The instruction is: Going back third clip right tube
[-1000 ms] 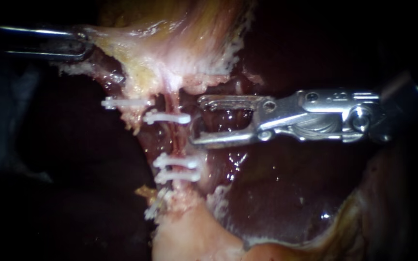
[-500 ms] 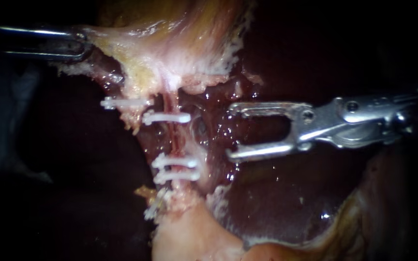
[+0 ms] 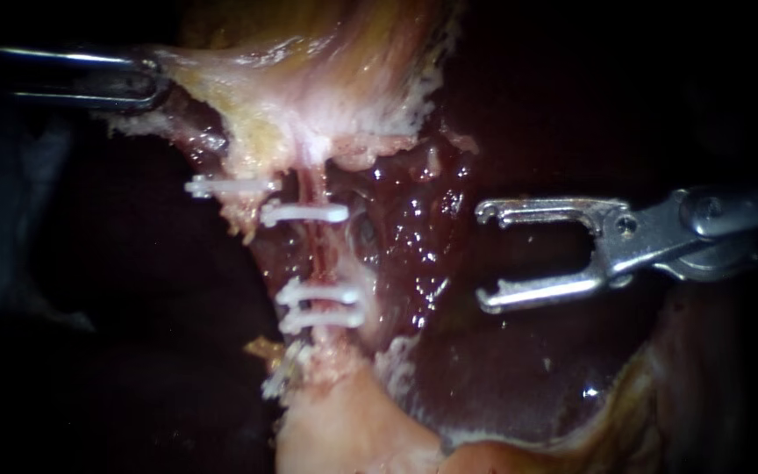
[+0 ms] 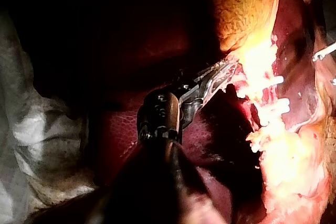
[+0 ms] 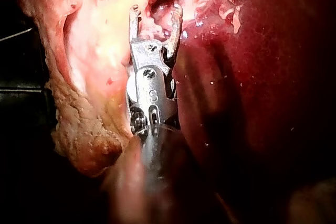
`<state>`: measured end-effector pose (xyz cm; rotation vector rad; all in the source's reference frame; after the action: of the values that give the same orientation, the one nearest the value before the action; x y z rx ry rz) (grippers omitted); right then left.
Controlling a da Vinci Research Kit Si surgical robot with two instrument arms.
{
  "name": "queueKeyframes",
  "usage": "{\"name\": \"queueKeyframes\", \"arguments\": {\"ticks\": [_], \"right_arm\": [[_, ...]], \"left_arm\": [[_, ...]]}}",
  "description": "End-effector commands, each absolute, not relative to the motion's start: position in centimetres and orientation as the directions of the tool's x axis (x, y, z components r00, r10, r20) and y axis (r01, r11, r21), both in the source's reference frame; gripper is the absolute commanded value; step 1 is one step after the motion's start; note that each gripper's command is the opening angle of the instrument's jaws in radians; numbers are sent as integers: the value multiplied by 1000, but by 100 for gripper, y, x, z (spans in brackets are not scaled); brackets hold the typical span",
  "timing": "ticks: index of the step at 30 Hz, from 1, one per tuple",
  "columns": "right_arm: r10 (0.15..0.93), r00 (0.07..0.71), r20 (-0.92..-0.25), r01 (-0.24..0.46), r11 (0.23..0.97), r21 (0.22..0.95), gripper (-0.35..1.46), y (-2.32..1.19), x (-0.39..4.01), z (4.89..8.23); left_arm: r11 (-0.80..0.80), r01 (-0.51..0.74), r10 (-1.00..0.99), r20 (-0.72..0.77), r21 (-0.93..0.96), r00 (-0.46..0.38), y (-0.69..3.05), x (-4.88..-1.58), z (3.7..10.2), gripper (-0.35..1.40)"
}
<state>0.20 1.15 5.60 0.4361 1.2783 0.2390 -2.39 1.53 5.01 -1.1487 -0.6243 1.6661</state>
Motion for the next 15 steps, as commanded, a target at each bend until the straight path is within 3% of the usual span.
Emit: {"name": "queueKeyframes", "arguments": {"ticks": [1,8,15], "right_arm": [[409,279,-869,66,895,442,50,116,20,561],[409,279,-869,65,895,442,50,117,19,563],[409,279,-869,66,895,442,50,117,18,562]], "left_arm": [[-389,-435,914,-400,-812,-72,153,-243,507,-35],[-396,-431,911,-407,-811,-71,152,-266,530,-35],[-397,-430,911,-407,-811,-72,151,-269,532,-35]]}}
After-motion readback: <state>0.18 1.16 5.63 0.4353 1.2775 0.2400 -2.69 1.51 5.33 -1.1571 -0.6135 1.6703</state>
